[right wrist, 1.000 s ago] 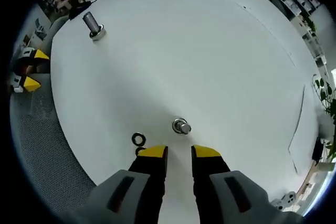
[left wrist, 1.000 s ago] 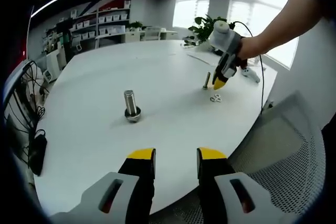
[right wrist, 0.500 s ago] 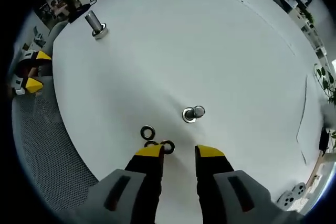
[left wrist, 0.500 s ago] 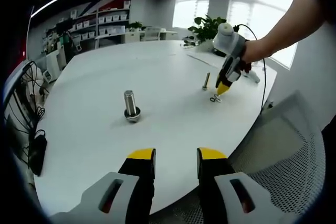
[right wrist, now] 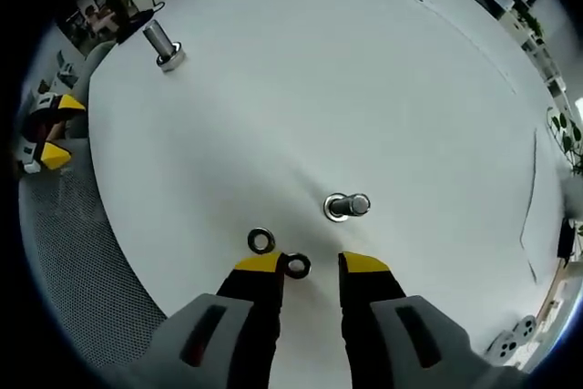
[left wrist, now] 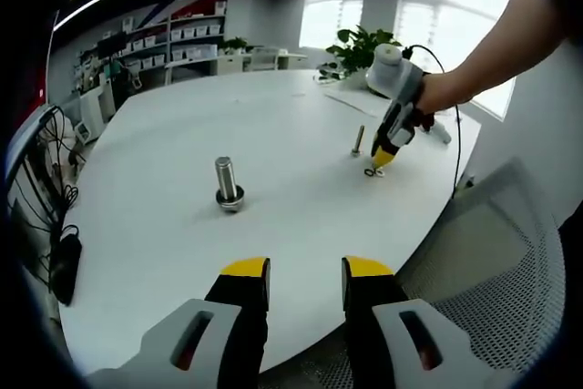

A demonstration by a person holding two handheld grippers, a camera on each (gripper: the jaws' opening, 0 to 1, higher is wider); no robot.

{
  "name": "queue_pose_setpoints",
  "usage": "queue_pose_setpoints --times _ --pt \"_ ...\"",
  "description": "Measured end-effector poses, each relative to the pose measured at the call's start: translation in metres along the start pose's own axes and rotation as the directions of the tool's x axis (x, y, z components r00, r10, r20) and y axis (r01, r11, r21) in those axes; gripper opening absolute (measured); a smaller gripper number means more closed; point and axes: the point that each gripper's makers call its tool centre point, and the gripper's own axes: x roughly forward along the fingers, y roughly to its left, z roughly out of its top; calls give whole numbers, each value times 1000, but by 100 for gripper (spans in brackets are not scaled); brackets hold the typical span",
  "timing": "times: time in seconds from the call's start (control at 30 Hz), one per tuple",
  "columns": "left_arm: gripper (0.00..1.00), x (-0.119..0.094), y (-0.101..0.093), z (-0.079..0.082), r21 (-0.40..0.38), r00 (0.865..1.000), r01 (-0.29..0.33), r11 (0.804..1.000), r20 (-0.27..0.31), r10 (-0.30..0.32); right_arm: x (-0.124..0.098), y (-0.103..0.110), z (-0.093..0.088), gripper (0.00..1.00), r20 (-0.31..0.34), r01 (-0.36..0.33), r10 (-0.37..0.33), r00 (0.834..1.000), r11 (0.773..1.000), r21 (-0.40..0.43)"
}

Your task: Place the washer onto the threaded stud by aligning its center hole with the stud, sliding it down to the base, and recovering from edge contact or off-axis alignment until the washer reaches the visible bottom stop.

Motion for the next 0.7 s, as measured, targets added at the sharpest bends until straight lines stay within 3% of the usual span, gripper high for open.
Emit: queue_pose_setpoints --times 0.47,0.7 --pt "29 0 -1 0 2 1000 3 1000 -2 -3 1 -5 -7 25 -6 -13 13 1000 1000 -5" --pt "29 0 -1 0 -1 1000 4 1000 -1 -4 0 -1 -8 27 -6 -37 36 999 995 -91"
